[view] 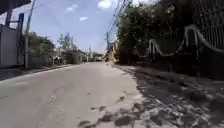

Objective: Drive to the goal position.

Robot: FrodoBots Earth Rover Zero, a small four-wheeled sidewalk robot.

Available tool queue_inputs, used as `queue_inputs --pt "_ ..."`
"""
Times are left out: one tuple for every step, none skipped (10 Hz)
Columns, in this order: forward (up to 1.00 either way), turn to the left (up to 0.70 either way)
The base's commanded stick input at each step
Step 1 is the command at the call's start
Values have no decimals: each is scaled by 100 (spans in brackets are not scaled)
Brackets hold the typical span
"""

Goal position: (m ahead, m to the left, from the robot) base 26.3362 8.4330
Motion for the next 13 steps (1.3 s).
queue_inputs --pt "100 0" --pt "100 0" --pt "100 0" --pt "100 0" --pt "100 0" --pt "100 0" --pt "100 0" --pt "100 0" --pt "100 0" --pt "100 0" --pt "100 0" --pt "100 0" --pt "100 0"
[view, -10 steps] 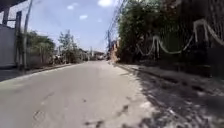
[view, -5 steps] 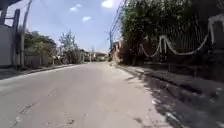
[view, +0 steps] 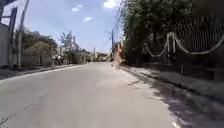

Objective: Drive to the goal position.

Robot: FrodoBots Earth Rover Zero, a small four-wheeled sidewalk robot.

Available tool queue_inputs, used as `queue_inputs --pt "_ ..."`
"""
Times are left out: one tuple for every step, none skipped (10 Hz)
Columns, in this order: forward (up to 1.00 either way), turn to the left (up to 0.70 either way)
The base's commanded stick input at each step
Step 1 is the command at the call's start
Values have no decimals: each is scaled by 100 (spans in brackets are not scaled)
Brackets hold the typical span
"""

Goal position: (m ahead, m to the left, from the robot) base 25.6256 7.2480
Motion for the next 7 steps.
queue_inputs --pt "100 0" --pt "100 0" --pt "100 0" --pt "100 0" --pt "100 0" --pt "100 0" --pt "100 0"
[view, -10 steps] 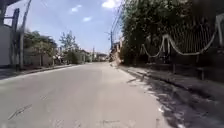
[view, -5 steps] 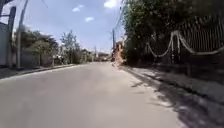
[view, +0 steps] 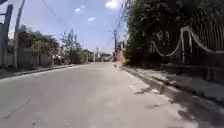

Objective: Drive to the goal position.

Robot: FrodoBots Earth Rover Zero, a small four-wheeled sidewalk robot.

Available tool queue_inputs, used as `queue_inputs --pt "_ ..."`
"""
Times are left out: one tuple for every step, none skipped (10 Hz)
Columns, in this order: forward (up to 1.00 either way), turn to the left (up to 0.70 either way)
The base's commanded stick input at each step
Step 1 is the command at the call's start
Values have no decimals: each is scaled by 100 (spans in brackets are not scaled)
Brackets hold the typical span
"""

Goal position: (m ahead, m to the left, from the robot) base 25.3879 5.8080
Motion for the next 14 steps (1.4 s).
queue_inputs --pt "100 0" --pt "100 0" --pt "100 0" --pt "100 0" --pt "100 0" --pt "100 0" --pt "100 0" --pt "100 0" --pt "100 0" --pt "100 0" --pt "100 0" --pt "100 0" --pt "100 0" --pt "100 0"
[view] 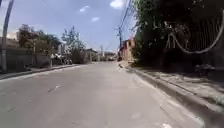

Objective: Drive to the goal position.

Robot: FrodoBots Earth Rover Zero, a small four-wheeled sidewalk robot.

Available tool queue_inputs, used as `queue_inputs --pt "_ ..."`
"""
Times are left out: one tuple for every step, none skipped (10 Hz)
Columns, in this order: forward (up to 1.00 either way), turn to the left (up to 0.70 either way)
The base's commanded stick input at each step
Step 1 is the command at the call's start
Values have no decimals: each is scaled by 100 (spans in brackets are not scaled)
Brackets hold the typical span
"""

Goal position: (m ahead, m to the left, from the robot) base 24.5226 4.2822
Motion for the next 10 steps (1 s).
queue_inputs --pt "100 0" --pt "100 0" --pt "100 0" --pt "100 0" --pt "100 0" --pt "100 0" --pt "100 -8" --pt "100 -29" --pt "100 -37" --pt "100 -34"
